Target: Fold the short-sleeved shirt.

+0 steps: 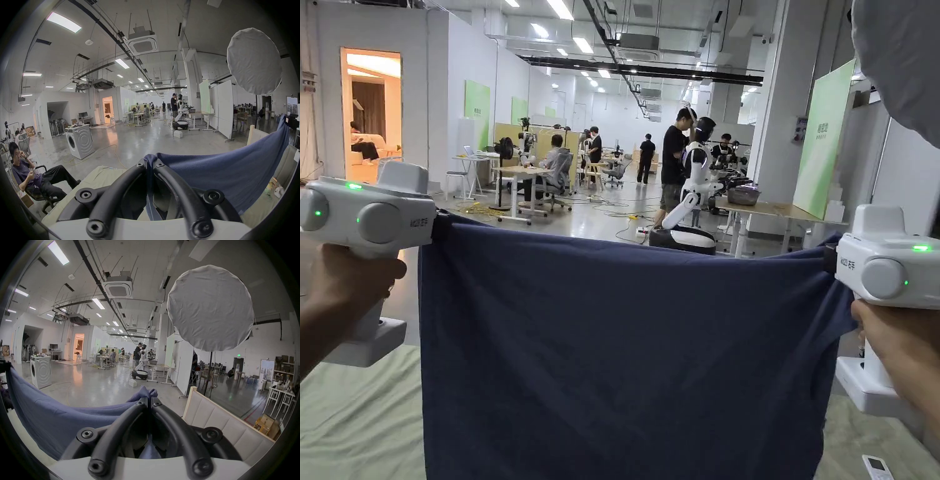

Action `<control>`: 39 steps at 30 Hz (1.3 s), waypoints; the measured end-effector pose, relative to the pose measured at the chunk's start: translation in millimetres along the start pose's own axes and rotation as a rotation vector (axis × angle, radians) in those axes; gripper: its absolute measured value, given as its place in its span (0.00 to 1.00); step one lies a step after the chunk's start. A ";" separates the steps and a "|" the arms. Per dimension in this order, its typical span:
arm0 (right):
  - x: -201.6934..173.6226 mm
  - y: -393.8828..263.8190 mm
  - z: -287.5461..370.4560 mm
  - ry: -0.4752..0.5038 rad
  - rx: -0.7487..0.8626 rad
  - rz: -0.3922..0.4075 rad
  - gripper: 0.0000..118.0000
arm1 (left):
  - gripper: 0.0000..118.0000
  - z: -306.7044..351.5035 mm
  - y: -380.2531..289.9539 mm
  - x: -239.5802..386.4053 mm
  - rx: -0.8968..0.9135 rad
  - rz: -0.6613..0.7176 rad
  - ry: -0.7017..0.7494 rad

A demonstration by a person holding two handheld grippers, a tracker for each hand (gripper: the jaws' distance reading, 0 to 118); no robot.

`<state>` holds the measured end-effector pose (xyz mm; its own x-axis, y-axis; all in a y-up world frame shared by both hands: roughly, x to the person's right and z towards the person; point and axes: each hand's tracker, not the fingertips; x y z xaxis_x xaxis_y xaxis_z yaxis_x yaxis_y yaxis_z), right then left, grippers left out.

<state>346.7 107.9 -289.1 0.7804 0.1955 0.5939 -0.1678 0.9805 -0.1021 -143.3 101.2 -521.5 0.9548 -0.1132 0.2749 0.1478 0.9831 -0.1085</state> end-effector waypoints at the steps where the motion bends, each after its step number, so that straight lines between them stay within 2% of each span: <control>1: 0.4 -1.0 -2.0 -0.001 -0.004 -0.011 0.02 | 0.05 -2.2 0.8 1.6 0.005 0.000 0.002; 8: 1.0 -22.1 -1.8 -0.026 -0.014 -0.009 0.02 | 0.05 -5.6 -15.3 14.6 -0.002 0.010 -0.008; 14: 2.3 -66.3 21.5 -0.022 -0.073 -0.007 0.02 | 0.05 7.7 -59.5 16.4 -0.042 0.062 -0.039; 17: 6.7 -89.7 41.9 -0.007 -0.106 -0.029 0.02 | 0.05 22.1 -85.7 15.1 -0.039 0.046 -0.045; 27: 8.9 -157.8 141.8 0.044 -0.140 0.030 0.02 | 0.05 106.7 -181.0 -2.6 -0.067 0.091 -0.063; 33: 14.5 -194.1 207.7 0.075 -0.144 0.036 0.02 | 0.05 175.0 -236.5 -11.2 -0.083 0.091 -0.054; 35: 17.2 -211.0 226.8 0.092 -0.176 0.036 0.02 | 0.05 193.4 -254.9 -10.8 -0.114 0.036 -0.056; 37: 20.5 -231.0 246.8 0.108 -0.209 0.034 0.02 | 0.05 216.0 -278.2 -12.0 -0.142 0.051 -0.066; 39: 21.2 -250.3 265.1 0.112 -0.243 0.095 0.02 | 0.05 233.3 -297.9 -17.2 -0.179 0.088 -0.070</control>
<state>245.6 -138.7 -39.4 0.8321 0.2745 0.4819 -0.1049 0.9312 -0.3492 -263.9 -156.0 -271.0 0.9467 -0.0114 0.3220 0.1138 0.9468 -0.3012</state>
